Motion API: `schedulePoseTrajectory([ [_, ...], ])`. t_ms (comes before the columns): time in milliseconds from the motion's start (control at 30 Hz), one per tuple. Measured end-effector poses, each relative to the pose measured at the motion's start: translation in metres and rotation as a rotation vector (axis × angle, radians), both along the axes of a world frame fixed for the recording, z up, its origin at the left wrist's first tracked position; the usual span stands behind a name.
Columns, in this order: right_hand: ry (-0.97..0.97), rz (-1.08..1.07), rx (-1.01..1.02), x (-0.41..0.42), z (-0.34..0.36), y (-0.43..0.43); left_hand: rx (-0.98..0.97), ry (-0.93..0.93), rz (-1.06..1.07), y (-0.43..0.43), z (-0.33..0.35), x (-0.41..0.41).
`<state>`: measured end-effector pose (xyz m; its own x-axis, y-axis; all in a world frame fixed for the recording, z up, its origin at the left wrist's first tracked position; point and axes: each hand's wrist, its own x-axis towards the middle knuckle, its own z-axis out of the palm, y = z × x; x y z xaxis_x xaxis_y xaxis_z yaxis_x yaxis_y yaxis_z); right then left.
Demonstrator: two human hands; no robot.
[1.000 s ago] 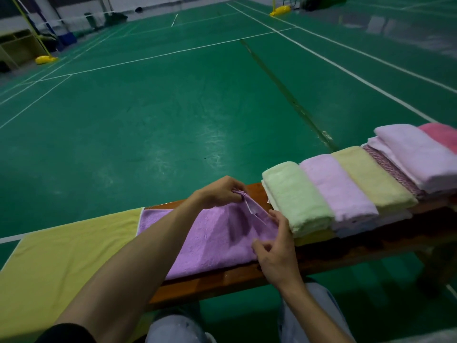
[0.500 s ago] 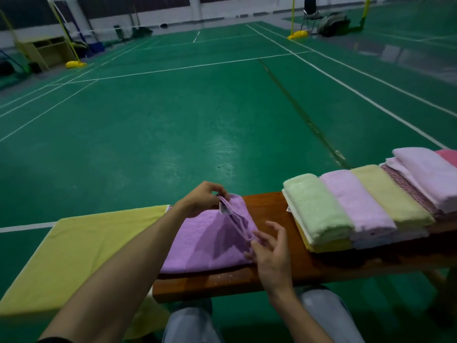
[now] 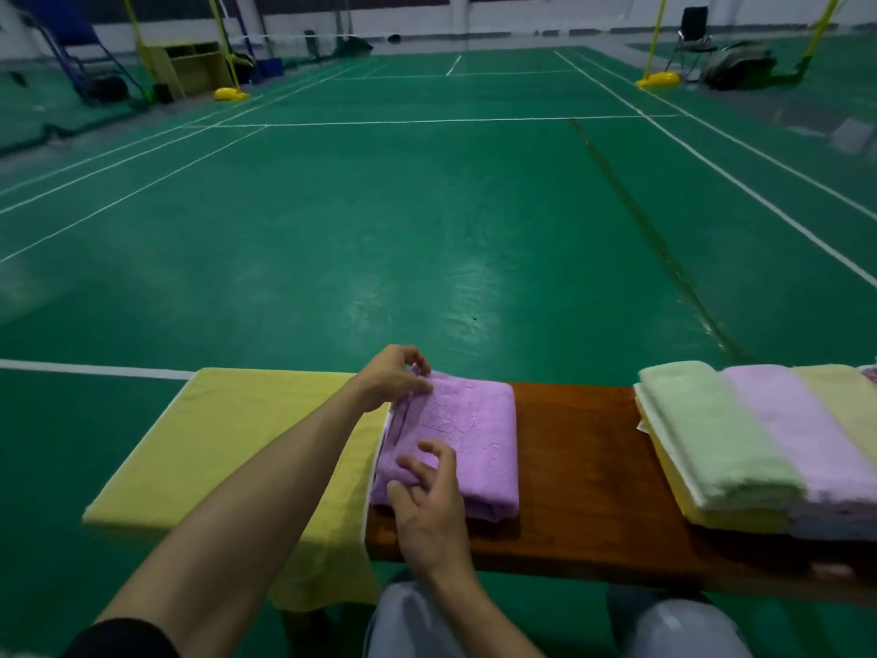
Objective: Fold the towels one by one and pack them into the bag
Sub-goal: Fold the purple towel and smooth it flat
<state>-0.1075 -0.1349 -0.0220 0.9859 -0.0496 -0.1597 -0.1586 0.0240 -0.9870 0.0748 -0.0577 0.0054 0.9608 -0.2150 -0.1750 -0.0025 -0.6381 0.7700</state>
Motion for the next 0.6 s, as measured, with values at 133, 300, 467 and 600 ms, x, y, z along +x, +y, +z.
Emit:
schedulePoseTrajectory([
  [133,0.043,0.031,-0.039,0.003,-0.008,0.012,0.102,-0.019,0.002,0.019,-0.020,0.005],
  [300,0.091,0.081,-0.049,0.002,-0.012,0.012,0.294,-0.101,-0.074,0.024,-0.029,0.008],
  [467,-0.118,-0.279,-0.222,0.021,0.004,-0.016,0.288,-0.450,-0.388,0.011,-0.025,0.006],
  [600,-0.089,-0.505,-0.332,0.036,-0.008,-0.023,0.262,-0.492,-0.674,-0.015,-0.021,-0.007],
])
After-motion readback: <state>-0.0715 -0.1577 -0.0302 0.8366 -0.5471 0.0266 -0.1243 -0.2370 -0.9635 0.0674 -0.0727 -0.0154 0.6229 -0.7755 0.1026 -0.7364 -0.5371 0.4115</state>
